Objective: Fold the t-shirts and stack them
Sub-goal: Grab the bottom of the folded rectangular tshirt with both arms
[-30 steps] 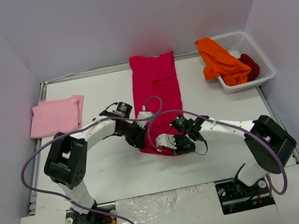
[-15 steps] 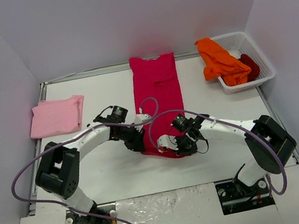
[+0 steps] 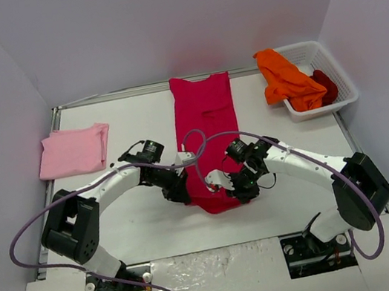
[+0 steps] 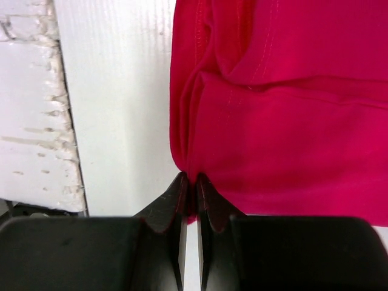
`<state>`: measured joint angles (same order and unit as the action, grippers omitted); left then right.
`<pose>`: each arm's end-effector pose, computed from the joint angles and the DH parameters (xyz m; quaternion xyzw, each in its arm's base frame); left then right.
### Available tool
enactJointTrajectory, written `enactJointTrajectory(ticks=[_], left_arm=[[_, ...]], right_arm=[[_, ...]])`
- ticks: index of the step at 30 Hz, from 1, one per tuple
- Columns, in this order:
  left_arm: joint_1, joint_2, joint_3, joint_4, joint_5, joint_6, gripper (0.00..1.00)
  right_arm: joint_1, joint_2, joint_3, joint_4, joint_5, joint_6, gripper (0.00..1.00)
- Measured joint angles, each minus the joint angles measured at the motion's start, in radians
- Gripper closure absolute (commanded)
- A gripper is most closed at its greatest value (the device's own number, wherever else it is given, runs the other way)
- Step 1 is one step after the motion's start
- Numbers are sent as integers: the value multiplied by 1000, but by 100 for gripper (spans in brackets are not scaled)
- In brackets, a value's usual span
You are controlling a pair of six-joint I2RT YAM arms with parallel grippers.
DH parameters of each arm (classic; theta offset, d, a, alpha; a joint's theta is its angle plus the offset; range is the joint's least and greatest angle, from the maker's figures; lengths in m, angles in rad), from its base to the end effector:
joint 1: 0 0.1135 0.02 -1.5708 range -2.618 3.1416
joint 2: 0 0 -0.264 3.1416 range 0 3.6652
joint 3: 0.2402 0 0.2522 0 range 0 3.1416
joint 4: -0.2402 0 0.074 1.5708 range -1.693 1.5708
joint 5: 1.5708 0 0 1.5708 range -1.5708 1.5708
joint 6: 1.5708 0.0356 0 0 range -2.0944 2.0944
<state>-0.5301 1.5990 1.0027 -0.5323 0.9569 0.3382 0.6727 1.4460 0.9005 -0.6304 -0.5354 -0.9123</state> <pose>0.2478 -0.1789 0.2041 0.4559 0.7433 -0.4658 0.1507 0.1982 0.1811 0.2031 -0.7098 0.6270 0.2349 0.2188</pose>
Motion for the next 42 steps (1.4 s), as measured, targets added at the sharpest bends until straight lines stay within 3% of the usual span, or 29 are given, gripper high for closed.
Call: enactJointTrajectory(ticks=[24,42], left_arm=[[0,-69,33,-255,113,264,98],[0,-69,145,-227,0,226,98]], right_arm=[[0,-5,131,-246,-49,-114,100],[-82,9,239,-264,-51,-128,100]])
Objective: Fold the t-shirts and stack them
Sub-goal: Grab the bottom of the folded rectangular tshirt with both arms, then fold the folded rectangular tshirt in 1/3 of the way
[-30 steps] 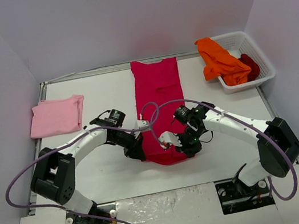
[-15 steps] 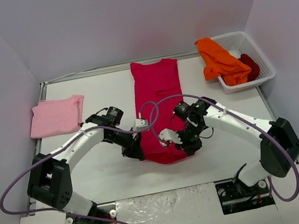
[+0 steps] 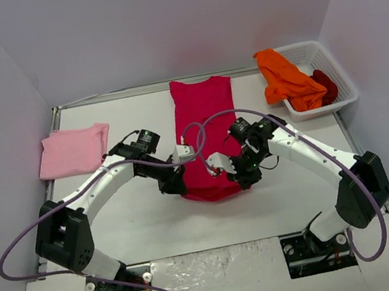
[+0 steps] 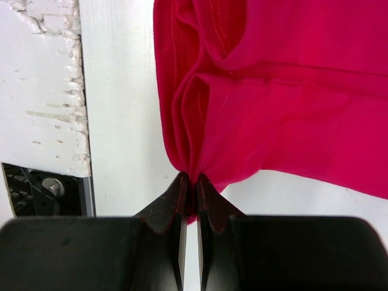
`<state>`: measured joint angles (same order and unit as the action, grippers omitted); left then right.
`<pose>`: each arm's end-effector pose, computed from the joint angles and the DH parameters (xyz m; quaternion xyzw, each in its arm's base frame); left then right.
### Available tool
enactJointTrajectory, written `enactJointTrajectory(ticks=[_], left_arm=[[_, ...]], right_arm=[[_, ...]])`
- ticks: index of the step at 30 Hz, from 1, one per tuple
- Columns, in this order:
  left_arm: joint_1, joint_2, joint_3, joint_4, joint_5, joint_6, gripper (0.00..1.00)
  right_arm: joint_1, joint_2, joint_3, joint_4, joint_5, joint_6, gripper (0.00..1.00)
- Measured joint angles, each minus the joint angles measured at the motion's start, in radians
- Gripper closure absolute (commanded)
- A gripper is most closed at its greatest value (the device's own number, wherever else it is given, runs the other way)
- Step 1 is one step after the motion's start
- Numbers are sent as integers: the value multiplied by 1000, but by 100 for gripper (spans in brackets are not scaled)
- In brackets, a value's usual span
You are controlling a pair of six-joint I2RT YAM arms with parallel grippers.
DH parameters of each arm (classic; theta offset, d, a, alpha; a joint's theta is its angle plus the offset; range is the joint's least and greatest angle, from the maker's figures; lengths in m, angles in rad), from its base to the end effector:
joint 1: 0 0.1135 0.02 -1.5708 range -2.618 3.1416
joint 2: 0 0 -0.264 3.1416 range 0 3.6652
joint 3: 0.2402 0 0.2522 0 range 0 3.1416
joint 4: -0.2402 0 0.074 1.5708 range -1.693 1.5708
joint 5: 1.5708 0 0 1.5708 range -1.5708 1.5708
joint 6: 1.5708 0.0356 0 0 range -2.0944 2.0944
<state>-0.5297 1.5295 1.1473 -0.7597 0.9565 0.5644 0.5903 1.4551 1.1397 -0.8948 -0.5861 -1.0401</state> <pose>0.2425 -0.1757 0.2556 0.5349 0.6899 -0.4463 0.1967 0.2197 0.1709 0.2598 -0.7211 0.6081 0.2387 0.2307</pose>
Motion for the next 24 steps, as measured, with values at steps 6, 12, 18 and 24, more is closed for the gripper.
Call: enactJointTrajectory(ticks=[6,12,18,24], left_arm=[[0,1,51,5,-50,-3,98],[0,16,129,-2,-95,-2,98],[0,41,201,-16,-131,1,98],[0,67,239,-23,-158,5,98]], right_arm=[[-35,27,54,1,13,-2,100],[-78,55,118,2,31,-5,100],[-96,95,180,10,53,-5,100],[-108,134,232,22,74,-5,100]])
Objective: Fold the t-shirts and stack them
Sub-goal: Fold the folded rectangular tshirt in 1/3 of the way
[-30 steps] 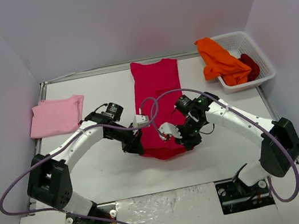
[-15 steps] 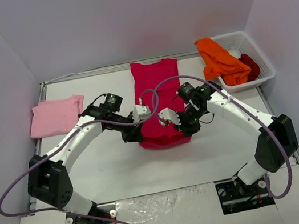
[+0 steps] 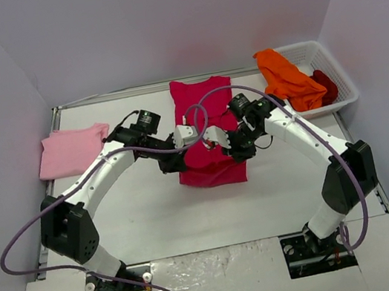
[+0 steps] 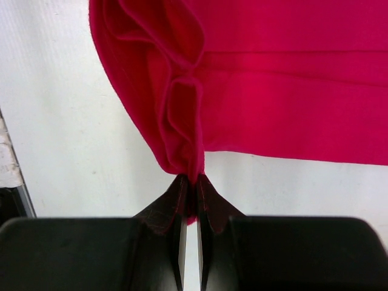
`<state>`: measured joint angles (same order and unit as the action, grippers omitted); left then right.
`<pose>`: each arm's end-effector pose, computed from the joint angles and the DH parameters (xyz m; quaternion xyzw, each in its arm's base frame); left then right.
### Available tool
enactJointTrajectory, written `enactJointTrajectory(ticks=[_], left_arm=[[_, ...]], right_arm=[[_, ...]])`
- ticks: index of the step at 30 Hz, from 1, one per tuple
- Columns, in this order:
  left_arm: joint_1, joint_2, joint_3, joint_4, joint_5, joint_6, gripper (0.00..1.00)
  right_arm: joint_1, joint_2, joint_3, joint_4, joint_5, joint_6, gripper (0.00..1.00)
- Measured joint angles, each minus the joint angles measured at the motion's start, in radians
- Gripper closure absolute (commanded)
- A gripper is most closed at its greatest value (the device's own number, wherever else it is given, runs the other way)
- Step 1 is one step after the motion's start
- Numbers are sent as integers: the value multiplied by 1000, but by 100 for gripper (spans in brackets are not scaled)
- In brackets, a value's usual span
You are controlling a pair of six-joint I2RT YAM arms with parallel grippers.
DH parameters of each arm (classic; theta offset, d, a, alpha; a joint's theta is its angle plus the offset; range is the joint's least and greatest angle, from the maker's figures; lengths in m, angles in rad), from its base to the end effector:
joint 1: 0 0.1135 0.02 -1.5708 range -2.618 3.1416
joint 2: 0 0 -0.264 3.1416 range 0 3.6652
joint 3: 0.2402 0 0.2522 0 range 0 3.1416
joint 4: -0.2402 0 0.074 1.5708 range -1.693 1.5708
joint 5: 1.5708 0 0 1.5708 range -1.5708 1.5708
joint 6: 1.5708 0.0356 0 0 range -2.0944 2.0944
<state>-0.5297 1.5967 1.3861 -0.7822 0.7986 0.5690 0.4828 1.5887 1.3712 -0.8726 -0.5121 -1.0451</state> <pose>0.2744 -0.1902 0.3021 0.5556 0.6953 -0.3674 0.2698 0.2801 0.1665 0.2901 -0.6935 0.6368 0.1724 0.2895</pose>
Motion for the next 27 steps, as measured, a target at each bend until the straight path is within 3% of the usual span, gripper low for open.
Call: enactJointTrajectory(ticks=[27], left_arm=[[58,146,204,33,-98,-23,98]], right_arm=[[-111,157,178,69,37,4,100]])
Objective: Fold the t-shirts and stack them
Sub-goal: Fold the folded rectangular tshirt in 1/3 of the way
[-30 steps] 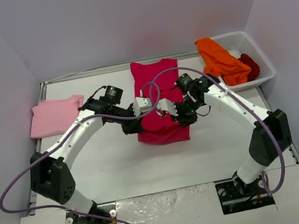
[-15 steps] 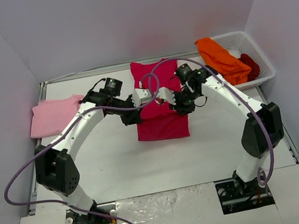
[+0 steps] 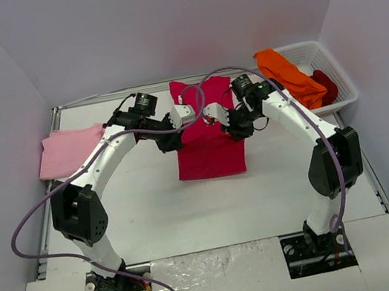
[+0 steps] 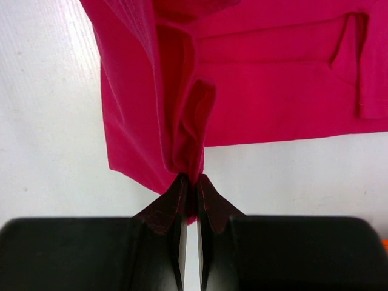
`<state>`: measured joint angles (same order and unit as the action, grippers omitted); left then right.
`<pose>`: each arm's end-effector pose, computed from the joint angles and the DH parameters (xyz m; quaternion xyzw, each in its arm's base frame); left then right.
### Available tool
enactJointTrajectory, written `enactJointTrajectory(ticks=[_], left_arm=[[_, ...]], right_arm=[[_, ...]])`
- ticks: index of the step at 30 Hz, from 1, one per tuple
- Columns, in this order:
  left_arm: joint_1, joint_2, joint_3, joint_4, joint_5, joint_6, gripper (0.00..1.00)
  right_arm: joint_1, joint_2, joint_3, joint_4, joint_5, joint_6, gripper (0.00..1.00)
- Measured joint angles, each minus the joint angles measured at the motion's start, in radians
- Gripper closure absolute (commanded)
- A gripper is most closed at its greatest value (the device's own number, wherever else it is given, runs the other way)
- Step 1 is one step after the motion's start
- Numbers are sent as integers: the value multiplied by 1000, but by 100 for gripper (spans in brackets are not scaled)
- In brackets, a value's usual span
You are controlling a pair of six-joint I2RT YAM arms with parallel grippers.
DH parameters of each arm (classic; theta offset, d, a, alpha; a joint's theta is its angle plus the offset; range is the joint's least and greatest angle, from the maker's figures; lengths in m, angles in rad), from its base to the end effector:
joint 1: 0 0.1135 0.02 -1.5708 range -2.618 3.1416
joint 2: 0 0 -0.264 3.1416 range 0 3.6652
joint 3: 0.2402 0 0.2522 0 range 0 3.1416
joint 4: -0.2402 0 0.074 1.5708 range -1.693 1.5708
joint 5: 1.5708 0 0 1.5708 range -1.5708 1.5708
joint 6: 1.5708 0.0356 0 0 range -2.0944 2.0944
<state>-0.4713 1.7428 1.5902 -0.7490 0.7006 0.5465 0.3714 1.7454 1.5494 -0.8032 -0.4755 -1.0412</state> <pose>0.3274 -0.1926 0.3163 0.5307 0.7198 -0.3123 0.3204 0.3435 0.1513 0.2958 -0.6557 0.6663 0.1234 0.3330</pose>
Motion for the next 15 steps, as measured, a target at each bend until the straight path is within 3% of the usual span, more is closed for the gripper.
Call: enactJointTrajectory(ticks=[15], left_arm=[[16,110,96,18,-12,-6,98]], right_arm=[[-44,105,79,42,0,0,100]])
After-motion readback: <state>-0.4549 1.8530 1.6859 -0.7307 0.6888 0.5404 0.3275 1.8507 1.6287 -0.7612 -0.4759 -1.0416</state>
